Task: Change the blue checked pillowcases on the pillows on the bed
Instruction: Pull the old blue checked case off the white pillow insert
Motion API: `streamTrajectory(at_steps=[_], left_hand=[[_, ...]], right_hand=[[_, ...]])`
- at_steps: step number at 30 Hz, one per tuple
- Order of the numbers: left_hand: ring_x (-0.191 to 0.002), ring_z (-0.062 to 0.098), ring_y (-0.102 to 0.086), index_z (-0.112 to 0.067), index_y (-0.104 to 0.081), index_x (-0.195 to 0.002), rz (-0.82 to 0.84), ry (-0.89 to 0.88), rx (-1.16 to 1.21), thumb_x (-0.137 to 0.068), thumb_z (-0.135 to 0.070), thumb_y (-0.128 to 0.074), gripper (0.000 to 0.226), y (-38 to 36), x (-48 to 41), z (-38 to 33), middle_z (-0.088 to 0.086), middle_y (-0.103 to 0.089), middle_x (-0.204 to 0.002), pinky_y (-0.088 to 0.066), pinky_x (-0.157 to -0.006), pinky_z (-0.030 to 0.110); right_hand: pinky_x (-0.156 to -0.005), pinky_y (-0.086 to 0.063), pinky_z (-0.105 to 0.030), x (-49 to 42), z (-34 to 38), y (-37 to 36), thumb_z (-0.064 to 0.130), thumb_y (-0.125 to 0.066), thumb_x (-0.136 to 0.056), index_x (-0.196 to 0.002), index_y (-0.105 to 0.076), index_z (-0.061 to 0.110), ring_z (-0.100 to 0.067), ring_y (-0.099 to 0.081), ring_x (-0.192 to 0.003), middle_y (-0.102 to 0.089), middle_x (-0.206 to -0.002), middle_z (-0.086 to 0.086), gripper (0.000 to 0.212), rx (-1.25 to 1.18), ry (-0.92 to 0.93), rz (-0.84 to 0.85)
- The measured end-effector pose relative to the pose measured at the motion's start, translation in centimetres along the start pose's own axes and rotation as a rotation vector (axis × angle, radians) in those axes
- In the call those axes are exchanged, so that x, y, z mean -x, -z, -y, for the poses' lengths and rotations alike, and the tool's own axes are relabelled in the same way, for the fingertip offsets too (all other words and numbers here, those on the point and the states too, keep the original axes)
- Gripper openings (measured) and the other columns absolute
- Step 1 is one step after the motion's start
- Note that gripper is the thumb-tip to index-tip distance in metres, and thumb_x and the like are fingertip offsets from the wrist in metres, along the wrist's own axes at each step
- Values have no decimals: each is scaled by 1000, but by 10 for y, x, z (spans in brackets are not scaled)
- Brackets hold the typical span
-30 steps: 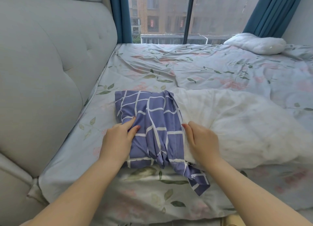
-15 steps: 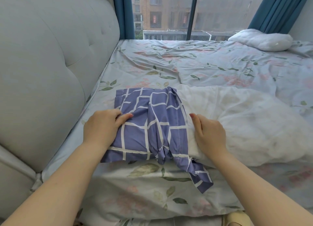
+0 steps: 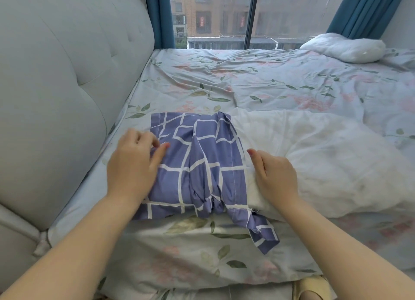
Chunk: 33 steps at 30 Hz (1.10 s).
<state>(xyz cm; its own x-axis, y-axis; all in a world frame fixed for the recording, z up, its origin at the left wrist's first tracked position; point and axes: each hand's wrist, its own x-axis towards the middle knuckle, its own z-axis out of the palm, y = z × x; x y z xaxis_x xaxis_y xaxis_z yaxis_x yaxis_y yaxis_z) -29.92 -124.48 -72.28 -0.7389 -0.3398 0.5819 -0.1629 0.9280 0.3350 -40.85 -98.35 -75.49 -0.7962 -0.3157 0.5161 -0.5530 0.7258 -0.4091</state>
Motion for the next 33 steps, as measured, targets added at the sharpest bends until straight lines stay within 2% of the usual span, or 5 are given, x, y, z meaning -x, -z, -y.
streamTrajectory(at_steps=[5, 14, 21, 27, 33], left_hand=[[-80, 17, -47, -21, -42, -87, 236, 57, -20, -85, -69, -27, 51, -2, 39, -46, -6, -47, -85, -42, -64, 35], [-35, 21, -40, -19, -34, -62, 135, -248, -101, -100, -64, -14, 62, -42, 32, -25, -2, -42, -47, -26, -35, 23], [-48, 25, -43, -19, -33, -62, 99, -136, 59, -90, -77, -5, 70, -21, 24, -14, -1, -44, -51, -34, -45, 31], [-55, 26, -45, -18, -39, -63, 110, -98, 62, -96, -64, -21, 59, -14, 18, -5, -4, -47, -55, -25, -47, 32], [-82, 40, -58, -16, -64, -83, 96, 40, -91, -100, -56, -32, 54, 5, 3, 24, 16, -67, -85, -36, -60, 37]], right_hand=[[-44, -19, -30, 0, 1, -3, 61, -16, -93, -56, -23, 23, -21, -33, -42, -29, -44, 6, 54, 2, 6, 4], [-45, -22, -31, 2, -2, -2, 60, -16, -94, -57, -23, 23, -26, -37, -42, -28, -43, 6, 53, 13, 27, 8], [-44, -26, -31, -1, -3, -6, 61, -18, -94, -56, -20, 25, -28, -38, -41, -26, -43, 7, 52, 30, 58, 10], [-46, -26, -32, -4, -7, -3, 62, -19, -93, -55, -22, 25, -26, -36, -43, -27, -44, 6, 53, -9, 30, 14], [-46, -25, -33, -5, -5, -3, 62, -19, -93, -55, -23, 22, -25, -35, -44, -28, -44, 6, 55, -22, 8, 12]])
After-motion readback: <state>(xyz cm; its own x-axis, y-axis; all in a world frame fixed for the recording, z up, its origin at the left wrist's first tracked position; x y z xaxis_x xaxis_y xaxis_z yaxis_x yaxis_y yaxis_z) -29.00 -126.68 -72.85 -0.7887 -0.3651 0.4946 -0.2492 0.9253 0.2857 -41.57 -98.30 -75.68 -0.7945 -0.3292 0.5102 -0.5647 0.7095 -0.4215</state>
